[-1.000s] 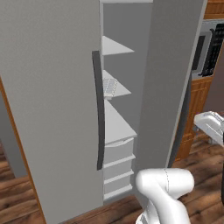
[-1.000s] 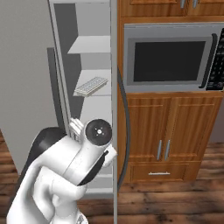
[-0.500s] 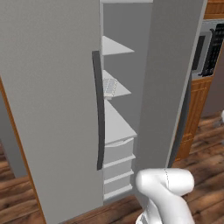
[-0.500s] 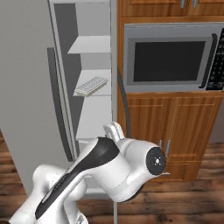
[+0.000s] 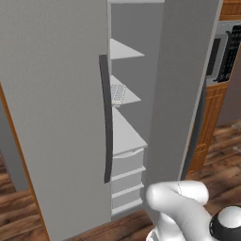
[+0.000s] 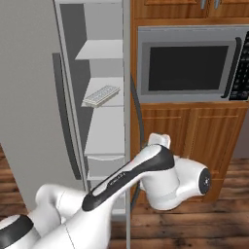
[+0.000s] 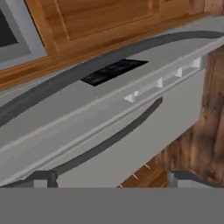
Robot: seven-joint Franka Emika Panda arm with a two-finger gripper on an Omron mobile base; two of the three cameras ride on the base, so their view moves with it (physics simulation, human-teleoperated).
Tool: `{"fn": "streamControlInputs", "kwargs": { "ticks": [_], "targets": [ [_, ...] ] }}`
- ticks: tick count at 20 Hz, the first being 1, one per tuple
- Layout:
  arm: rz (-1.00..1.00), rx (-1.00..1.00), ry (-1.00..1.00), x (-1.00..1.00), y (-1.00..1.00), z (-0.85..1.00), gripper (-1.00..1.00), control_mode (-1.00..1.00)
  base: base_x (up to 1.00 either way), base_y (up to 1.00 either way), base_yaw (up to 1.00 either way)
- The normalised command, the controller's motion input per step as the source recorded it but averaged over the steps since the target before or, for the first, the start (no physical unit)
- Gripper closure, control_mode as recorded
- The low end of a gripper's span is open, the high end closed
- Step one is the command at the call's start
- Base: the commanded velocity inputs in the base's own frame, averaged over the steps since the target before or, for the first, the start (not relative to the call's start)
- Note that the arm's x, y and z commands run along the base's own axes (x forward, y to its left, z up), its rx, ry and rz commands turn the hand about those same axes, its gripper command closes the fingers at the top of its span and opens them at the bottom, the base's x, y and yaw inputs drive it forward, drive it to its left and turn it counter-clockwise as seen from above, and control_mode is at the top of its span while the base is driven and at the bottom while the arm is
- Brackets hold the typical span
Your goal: The ice cube tray has been filled with water. Take the tray and place it in the freezer to make ice. Close the freezer door after placing the tray.
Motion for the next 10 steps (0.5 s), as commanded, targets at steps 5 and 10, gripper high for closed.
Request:
{"fn": "streamControlInputs", "kwargs": {
  "ticks": [5, 10],
  "targets": [
    [-0.05, 0.4, 0.33, 0.82, -0.3, -0.28, -1.0, -1.0, 0.0, 0.0, 0.0],
    [0.0, 0.32, 0.27, 0.45, -0.5, -0.23, -1.0, -1.0, 0.0, 0.0, 0.0]
  ]
}}
